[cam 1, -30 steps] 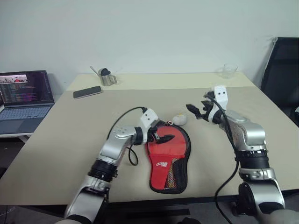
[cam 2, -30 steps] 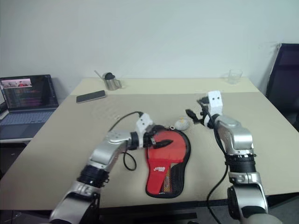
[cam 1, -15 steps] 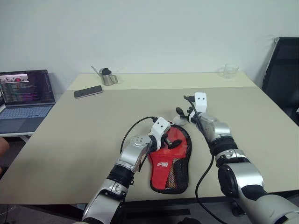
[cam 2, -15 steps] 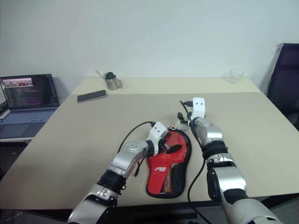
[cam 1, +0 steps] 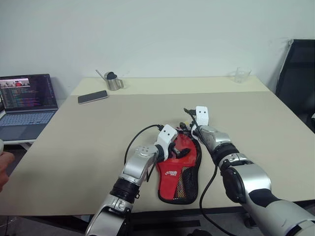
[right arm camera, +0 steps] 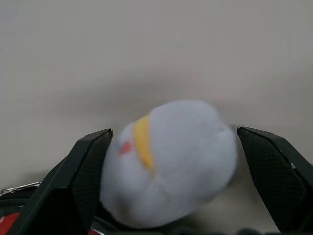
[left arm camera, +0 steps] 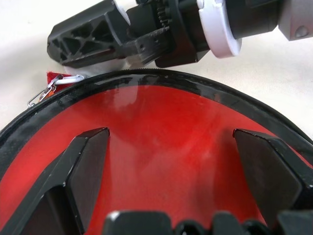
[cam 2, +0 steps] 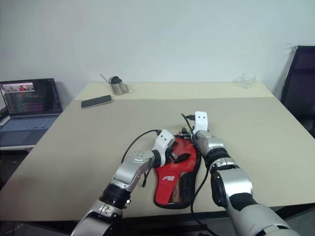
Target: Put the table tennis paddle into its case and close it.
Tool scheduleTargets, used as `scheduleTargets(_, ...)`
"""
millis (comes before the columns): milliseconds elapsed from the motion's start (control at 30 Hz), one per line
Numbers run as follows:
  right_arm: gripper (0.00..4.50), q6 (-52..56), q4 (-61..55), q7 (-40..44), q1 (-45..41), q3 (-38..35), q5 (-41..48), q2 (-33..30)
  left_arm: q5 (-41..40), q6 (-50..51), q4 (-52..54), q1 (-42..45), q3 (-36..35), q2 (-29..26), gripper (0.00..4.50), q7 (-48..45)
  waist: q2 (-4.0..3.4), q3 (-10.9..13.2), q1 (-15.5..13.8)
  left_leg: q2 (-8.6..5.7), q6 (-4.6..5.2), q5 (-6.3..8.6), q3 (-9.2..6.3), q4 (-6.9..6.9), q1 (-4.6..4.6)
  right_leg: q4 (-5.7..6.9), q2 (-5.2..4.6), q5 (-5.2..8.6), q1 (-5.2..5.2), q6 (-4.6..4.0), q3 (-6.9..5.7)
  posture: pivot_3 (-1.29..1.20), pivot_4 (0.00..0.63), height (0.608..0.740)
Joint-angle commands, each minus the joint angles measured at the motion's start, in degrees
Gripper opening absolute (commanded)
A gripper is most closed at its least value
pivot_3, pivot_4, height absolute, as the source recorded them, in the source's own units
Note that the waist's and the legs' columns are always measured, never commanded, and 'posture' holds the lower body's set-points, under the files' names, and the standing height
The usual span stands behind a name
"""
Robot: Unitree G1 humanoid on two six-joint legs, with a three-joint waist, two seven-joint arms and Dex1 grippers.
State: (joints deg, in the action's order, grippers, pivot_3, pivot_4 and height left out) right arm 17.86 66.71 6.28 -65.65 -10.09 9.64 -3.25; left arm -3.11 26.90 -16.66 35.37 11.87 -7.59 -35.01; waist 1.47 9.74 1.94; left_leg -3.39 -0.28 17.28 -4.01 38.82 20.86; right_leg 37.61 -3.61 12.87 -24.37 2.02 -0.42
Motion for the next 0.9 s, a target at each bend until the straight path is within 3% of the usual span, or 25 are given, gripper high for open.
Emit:
scheduleTargets(33,3.92,-0.87,-1.09,-0.06,-1.08,-0.38,-0.02,0.29,0.08,0.50,-1.19,-1.04,-0.01,-0.12,4.50,0.71,0.00,0.00,0.00,0.00,0.00,0.00,0.00,0.00,0.00,0.00,0.00,0.00,0.00,0.00,0.00,0.00,0.150,0.740)
scheduleTargets(300,1.19,-2.45,-1.36,-2.21,-0.23,-1.71,0.61,-1.04,0.00,-1.11,-4.16,-0.60,0.73,1.08,4.50,0.62,-0.04,-0.03,-0.08,-0.01,0.00,0.00,0.00,0.00,-0.01,0.00,0.00,0.00,0.02,0.00,0.00,0.00,0.150,0.740)
scheduleTargets(400,0.62,-3.25,-1.85,-3.13,0.34,-2.18,0.58,-1.93,0.42,-2.22,-6.57,-0.05,0.89,1.90,4.50,0.96,-0.20,-0.15,-0.26,-0.02,0.01,0.01,-0.03,0.00,-0.04,-0.03,-0.02,0.00,0.10,0.00,-0.05,0.00,0.150,0.740)
scheduleTargets(700,0.47,-1.11,-10.15,0.29,3.20,0.68,-1.85,-8.73,1.25,-4.33,-13.21,1.17,0.74,3.63,4.50,1.93,-0.52,-0.38,-0.89,-0.17,0.18,0.10,-0.17,0.04,-0.06,-0.04,-0.14,0.00,0.28,0.02,-0.23,0.00,0.150,0.740)
scheduleTargets(900,0.46,7.04,-24.67,4.43,10.06,2.53,-2.56,-14.35,1.42,-5.45,-15.53,2.07,0.76,4.24,4.50,2.37,-0.68,-0.49,-1.08,-0.17,0.20,0.10,-0.18,0.05,-0.10,-0.05,-0.15,0.00,0.34,0.03,-0.25,0.00,0.150,0.740)
